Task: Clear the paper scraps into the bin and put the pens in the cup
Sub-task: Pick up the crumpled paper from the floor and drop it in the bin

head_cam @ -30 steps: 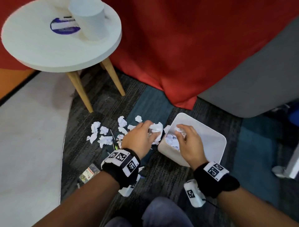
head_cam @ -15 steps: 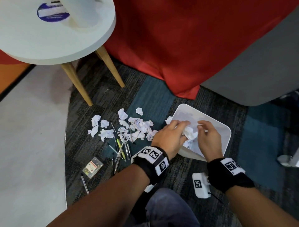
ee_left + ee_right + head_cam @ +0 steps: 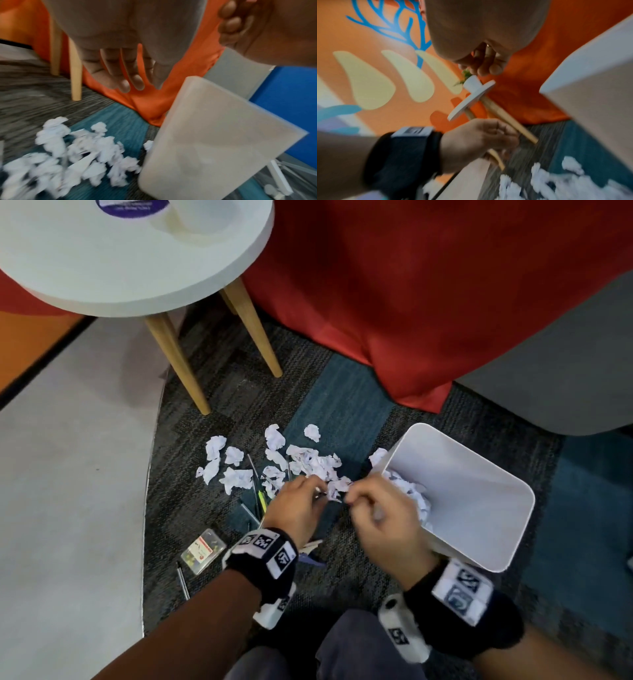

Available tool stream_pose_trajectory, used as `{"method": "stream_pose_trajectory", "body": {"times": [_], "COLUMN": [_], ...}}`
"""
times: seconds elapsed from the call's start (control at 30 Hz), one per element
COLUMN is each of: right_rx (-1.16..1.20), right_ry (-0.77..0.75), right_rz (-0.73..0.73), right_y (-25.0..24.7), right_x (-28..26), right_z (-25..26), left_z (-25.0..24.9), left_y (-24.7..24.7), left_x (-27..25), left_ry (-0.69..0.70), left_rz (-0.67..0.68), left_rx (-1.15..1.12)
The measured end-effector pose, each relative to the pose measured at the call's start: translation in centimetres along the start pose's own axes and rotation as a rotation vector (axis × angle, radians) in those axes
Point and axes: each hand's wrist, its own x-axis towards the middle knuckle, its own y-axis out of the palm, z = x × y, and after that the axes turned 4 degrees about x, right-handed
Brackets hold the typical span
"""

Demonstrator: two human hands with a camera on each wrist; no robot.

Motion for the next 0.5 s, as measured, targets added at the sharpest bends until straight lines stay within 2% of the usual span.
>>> {"method": "stream_pose_trajectory", "body": {"times": [0.1, 0.17, 0.33, 0.5], "right_rx": [-0.144, -0.268, -0.458, -0.549], "right_ry": [0.167, 0.345, 0.652, 0.684], "right_rz": [0.354, 0.472, 0.549, 0.520], "right_y": [5.5, 8.5, 12.3, 12.9], "right_x": [-1.3, -2.0, -2.0, -0.6], "right_z": [-4.6, -8.9, -17.4, -21.7], "left_z": [4.1, 6.2, 8.9, 9.9], "left_y": [1.9, 3.3, 6.0, 7.0], "left_x": [1.2, 1.8, 2.3, 2.3], "left_ry": [-0.111, -0.179, -0.281, -0.267], "left_rz": [0.026, 0.040, 0.096, 0.083], "left_rx": [0.013, 0.008, 0.011, 0.012]}}
